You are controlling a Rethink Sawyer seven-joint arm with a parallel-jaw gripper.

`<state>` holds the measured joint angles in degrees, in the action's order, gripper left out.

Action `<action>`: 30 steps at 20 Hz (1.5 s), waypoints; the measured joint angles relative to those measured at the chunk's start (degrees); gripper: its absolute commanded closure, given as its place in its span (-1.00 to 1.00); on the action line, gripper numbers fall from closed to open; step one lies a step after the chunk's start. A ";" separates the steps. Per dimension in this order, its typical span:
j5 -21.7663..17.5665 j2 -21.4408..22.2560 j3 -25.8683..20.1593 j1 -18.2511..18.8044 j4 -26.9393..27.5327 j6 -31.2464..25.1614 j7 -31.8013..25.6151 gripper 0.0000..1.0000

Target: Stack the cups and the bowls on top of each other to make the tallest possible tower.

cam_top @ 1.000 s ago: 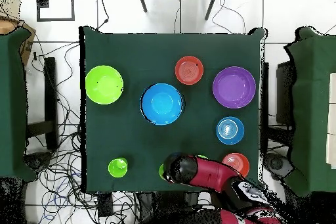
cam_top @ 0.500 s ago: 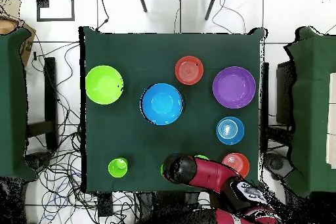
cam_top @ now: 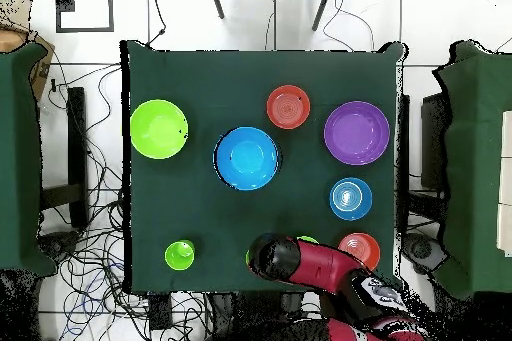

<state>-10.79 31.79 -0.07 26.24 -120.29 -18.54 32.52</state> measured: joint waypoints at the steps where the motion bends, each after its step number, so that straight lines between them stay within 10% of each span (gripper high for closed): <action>1: -0.06 0.00 0.07 0.00 -0.02 0.06 0.00 -1.00; 30: -0.95 -0.06 1.60 -0.09 -0.01 2.65 0.00 -1.00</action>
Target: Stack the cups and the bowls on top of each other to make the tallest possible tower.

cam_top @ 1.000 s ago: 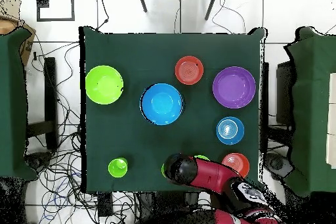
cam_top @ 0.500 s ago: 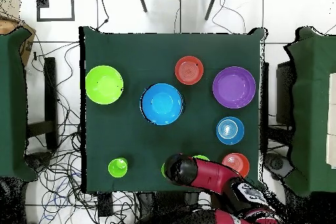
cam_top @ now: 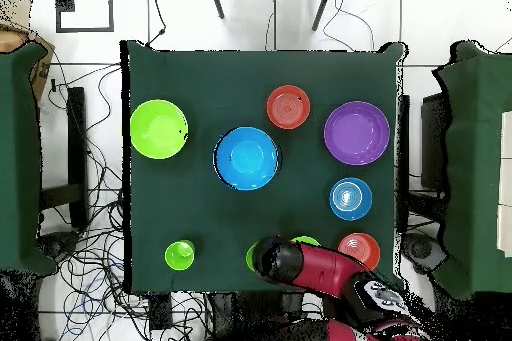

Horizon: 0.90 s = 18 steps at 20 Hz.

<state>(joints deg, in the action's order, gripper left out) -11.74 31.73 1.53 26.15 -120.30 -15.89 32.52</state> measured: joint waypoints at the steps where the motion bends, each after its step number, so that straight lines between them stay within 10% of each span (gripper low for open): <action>1: 0.00 0.00 0.10 -0.02 0.00 0.00 0.00 -1.00; 6: -0.04 -0.13 0.96 -0.21 0.00 0.00 0.00 -1.00; 7: -0.04 -0.14 1.06 -0.25 0.00 0.00 0.00 1.00; 18: -0.13 -0.29 1.53 -0.72 0.04 0.00 0.00 1.00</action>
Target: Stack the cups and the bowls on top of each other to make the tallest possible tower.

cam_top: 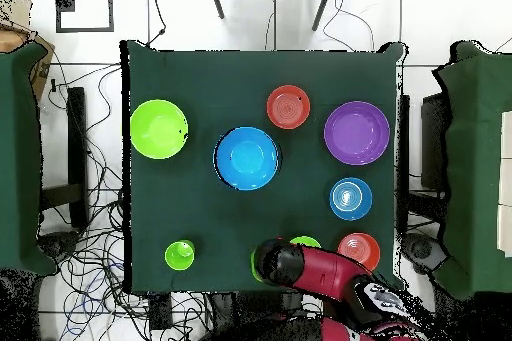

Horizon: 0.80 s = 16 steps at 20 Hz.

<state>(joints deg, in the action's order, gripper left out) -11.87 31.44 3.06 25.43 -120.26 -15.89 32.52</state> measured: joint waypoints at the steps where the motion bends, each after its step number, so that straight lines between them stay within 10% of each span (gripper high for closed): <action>1: -0.02 -0.02 0.04 -0.09 -0.02 0.00 0.00 1.00; 16: -0.02 0.58 0.64 -0.56 -0.02 0.00 0.00 1.00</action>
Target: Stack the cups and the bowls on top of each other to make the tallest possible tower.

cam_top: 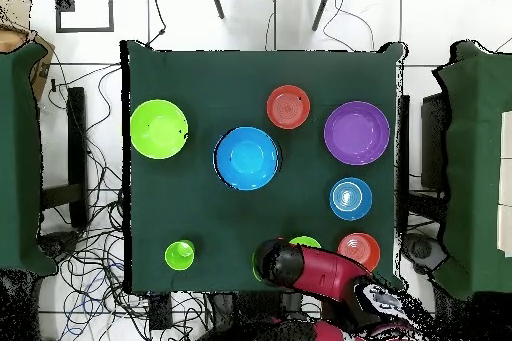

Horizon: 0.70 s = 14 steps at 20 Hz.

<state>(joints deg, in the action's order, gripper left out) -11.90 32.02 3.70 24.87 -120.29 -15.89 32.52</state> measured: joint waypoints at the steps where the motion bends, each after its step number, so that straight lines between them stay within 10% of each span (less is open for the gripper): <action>1: 0.00 0.25 0.07 0.00 0.00 0.00 0.00 1.00; 14: -0.02 6.82 0.53 -0.79 0.74 -0.94 0.00 1.00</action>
<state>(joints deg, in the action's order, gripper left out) -11.92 38.84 4.23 24.09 -119.54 -16.84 32.52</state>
